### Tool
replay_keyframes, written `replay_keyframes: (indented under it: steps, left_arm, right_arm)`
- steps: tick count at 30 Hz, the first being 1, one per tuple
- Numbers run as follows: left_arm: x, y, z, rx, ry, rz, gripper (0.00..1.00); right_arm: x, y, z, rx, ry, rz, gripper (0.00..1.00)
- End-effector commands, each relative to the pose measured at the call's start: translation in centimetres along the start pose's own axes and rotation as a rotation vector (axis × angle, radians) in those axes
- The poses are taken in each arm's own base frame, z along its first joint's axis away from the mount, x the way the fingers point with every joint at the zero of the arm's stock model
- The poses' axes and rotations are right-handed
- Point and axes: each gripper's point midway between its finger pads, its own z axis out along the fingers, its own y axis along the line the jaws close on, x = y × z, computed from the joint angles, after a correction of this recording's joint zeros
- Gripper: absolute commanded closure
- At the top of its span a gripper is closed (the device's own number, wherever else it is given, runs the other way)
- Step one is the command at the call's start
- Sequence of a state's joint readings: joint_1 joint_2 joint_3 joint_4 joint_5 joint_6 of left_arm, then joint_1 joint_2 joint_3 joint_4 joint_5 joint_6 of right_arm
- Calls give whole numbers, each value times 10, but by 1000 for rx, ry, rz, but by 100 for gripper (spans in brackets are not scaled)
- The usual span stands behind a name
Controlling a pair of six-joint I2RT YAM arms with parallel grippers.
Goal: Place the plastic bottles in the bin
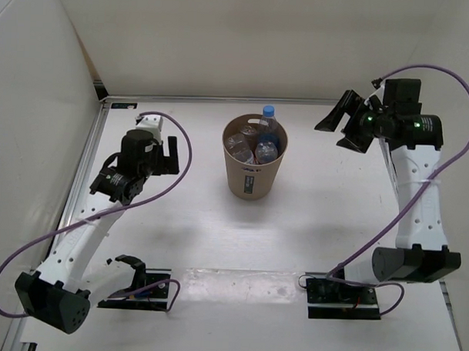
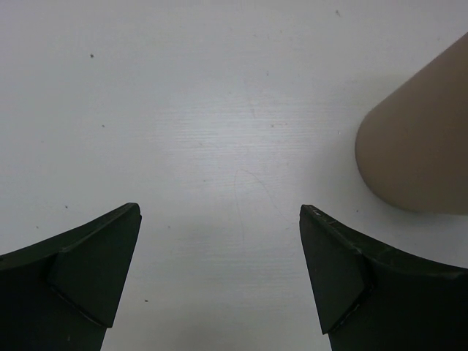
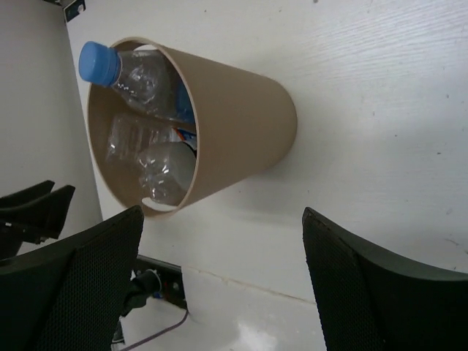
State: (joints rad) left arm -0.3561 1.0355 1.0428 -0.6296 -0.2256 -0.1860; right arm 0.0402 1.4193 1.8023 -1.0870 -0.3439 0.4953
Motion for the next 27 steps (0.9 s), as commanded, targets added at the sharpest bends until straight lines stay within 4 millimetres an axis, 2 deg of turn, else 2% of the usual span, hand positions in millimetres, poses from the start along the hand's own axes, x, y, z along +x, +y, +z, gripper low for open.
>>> replay_keyframes:
  steps: [1, 2, 4, 6, 10, 12, 13, 14, 16, 18, 22, 27]
  left_arm:
    - [-30, 6, -22, 18, -137, 0, 0]
    - [-32, 7, -26, 21, -164, 17, 0]
    - [-36, 11, -25, 1, -219, 12, 0]
    - [-28, 17, -22, -33, -218, -6, 0]
    - [-22, 19, -26, -33, -189, 4, 0]
    - [-14, 29, -26, -91, -152, -11, 0]
    - [-15, 53, -31, -231, -171, -48, 0]
    - [-5, 56, -28, -267, -167, -155, 0]
    - [-5, 68, -35, -324, -206, -189, 0]
    - [1, 70, -35, -323, -242, -186, 0]
    - [27, 93, -33, -473, -291, -449, 0]
    - [48, 88, -16, -467, -165, -322, 0]
  right_arm:
    - [11, 20, -17, -106, 6, -30, 10]
    - [13, 9, -16, -42, -9, -52, 10]
    - [16, 4, -19, -4, -26, -65, 10]
    - [22, 9, -21, -10, -33, -92, 10]
    - [18, 5, -25, 81, -71, -143, 10]
    - [18, 8, -29, 78, -85, -154, 10]
    - [18, 8, -30, 81, -89, -155, 10]
    - [21, 12, -33, 73, -92, -176, 10]
    - [24, 5, -38, 112, -107, -176, 10]
    - [30, 0, -40, 129, -104, -166, 10]
    - [41, -7, -44, 138, -92, -157, 10]
    - [52, -18, -54, 165, -89, -152, 10]
